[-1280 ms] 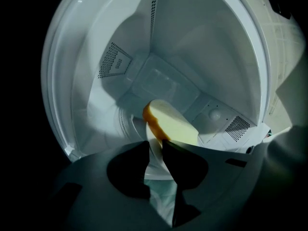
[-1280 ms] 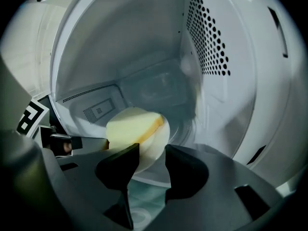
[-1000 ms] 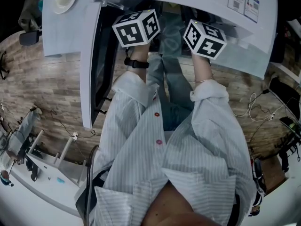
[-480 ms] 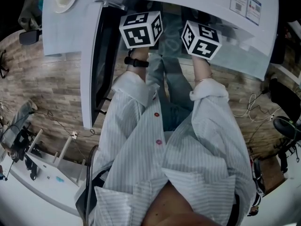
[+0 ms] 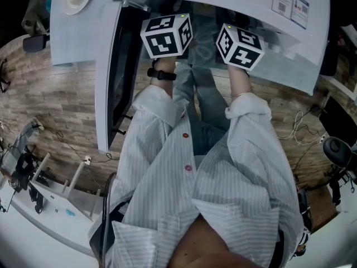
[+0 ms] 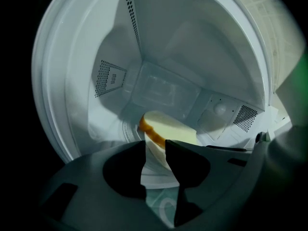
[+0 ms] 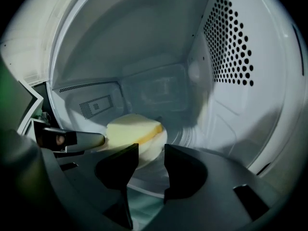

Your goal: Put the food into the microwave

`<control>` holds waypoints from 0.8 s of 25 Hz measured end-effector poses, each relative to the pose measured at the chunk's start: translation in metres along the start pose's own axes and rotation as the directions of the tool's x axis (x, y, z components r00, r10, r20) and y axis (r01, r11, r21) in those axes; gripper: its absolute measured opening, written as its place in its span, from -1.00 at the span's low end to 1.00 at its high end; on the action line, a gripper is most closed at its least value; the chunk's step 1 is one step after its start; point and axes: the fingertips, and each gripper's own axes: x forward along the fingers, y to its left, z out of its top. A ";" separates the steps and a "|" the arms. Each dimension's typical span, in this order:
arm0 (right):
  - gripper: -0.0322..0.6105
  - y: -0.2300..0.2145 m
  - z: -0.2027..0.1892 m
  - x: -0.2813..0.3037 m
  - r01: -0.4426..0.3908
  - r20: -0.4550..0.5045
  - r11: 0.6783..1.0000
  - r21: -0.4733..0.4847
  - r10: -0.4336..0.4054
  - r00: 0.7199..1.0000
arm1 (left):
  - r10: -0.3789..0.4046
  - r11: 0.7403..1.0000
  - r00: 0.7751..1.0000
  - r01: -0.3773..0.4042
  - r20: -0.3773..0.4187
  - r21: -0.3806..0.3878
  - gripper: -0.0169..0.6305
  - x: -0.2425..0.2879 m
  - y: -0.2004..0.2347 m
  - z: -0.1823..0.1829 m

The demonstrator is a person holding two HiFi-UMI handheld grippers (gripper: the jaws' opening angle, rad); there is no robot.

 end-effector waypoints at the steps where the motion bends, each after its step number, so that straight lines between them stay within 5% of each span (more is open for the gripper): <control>1: -0.34 -0.001 0.001 -0.001 0.000 0.004 1.000 0.003 0.000 1.000 | 0.003 1.000 1.000 -0.003 0.004 0.005 -0.58 -0.001 -0.001 0.001; 14: -0.34 0.012 -0.002 -0.021 -0.049 0.000 0.998 0.026 0.049 0.999 | -0.007 1.000 1.000 0.006 0.003 0.026 -0.58 -0.021 -0.012 -0.001; 20: -0.34 0.029 0.008 -0.045 -0.138 0.023 0.989 0.043 0.137 0.990 | -0.024 0.999 1.000 0.024 0.012 0.029 -0.58 -0.046 -0.028 0.003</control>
